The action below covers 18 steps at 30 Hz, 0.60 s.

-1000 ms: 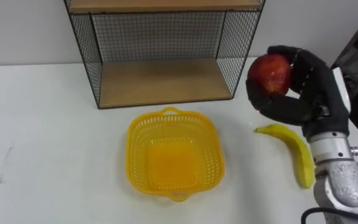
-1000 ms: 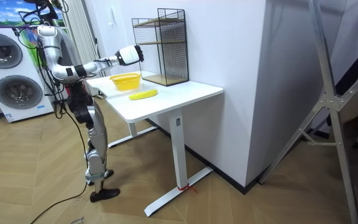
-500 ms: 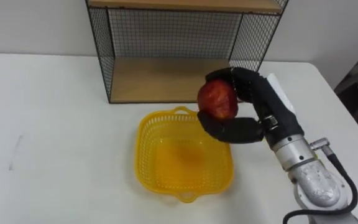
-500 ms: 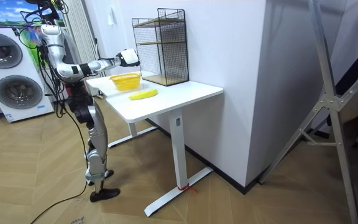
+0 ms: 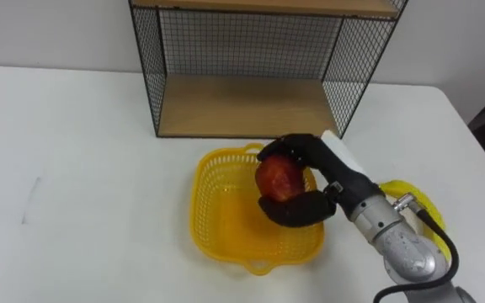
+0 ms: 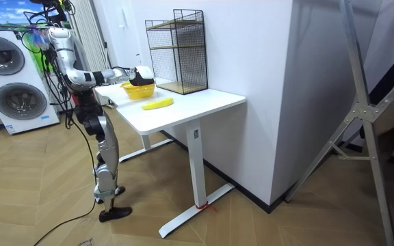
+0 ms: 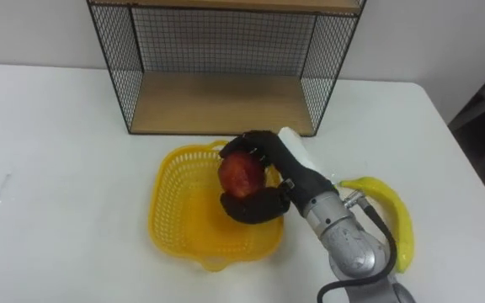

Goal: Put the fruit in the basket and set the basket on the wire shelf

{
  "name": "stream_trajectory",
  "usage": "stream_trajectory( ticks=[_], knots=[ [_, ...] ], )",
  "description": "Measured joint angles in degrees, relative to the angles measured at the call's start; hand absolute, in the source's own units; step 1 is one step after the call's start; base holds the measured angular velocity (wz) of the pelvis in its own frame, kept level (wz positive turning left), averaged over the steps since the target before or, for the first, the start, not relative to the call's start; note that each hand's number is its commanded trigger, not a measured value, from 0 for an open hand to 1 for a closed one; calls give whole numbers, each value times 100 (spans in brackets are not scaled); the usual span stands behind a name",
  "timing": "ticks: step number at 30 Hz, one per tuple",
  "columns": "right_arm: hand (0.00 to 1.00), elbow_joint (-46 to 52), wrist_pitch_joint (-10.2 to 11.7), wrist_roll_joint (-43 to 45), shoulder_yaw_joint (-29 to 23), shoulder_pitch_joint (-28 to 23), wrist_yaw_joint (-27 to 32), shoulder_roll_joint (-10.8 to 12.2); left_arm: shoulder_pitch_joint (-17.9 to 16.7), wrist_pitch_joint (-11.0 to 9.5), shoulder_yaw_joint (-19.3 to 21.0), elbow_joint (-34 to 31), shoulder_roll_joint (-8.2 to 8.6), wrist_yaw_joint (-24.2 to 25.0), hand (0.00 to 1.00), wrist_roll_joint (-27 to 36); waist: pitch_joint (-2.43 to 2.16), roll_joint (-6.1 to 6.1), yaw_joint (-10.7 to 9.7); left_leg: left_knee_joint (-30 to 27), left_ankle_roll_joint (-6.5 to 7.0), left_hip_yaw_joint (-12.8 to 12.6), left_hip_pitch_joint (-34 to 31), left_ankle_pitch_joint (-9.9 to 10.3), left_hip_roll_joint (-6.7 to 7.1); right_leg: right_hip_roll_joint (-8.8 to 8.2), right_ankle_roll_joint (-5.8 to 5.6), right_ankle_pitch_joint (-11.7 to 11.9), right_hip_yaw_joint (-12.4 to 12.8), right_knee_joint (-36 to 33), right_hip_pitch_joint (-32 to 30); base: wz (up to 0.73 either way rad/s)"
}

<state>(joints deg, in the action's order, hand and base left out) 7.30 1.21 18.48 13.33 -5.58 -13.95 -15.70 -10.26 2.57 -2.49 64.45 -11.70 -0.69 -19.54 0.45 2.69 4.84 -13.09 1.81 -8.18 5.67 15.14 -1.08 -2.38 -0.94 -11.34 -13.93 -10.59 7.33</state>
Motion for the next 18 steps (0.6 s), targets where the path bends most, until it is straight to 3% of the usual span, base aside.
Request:
stream_trajectory(
  ticks=[18],
  knots=[
    [0, 0, -3, -7, 36, 1, -104, 6, 50, 3, -129, -22, 0, -1, 0, 27, -2, -20, -18, 19, 2, -41, -6, -1, -2, -5, -2, 3, -36, -2, -29, 0]
  ],
)
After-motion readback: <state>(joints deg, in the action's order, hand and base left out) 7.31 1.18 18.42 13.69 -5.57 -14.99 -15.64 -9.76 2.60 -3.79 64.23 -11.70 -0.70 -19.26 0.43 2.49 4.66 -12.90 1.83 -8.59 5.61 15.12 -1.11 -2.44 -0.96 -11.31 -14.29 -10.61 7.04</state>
